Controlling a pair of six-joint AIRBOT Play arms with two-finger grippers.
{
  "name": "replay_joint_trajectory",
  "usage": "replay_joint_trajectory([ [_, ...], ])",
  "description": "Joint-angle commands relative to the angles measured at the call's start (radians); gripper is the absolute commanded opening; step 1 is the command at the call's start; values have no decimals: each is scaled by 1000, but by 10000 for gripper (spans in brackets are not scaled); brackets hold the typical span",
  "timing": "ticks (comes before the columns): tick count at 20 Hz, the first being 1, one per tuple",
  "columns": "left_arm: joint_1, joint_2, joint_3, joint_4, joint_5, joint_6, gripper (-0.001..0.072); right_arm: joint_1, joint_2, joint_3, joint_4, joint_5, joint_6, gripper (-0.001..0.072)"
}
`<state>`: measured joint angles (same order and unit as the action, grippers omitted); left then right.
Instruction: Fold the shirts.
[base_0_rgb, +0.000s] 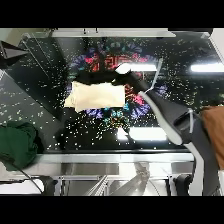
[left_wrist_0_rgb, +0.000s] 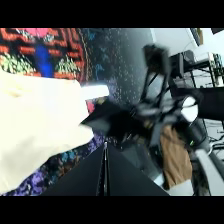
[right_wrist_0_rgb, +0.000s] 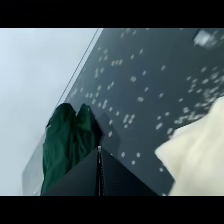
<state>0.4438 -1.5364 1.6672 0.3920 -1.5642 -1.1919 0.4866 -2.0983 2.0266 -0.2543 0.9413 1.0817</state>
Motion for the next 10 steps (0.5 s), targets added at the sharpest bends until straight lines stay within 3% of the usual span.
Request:
replay_joint_trajectory([
  [1,-37,22,-99,0,-5,43,15,-180,82,11,-208,256,206,16],
  [3,-54,22,-115,0,-11,51,15,-280,139,-18,-437,430,314,16],
  [5,-60,23,-115,-1,-27,69,15,-333,180,-100,-629,466,344,19],
  [6,-62,22,-115,0,-30,70,15,-351,178,-127,-674,461,379,132],
  [7,-61,22,-115,0,-29,74,15,-365,163,-150,-694,437,397,570],
  [8,-61,22,-115,0,-30,77,15,-372,134,-161,-696,406,413,691],
  [10,-62,22,-115,0,-30,87,15,-370,57,-163,-677,369,439,691],
])
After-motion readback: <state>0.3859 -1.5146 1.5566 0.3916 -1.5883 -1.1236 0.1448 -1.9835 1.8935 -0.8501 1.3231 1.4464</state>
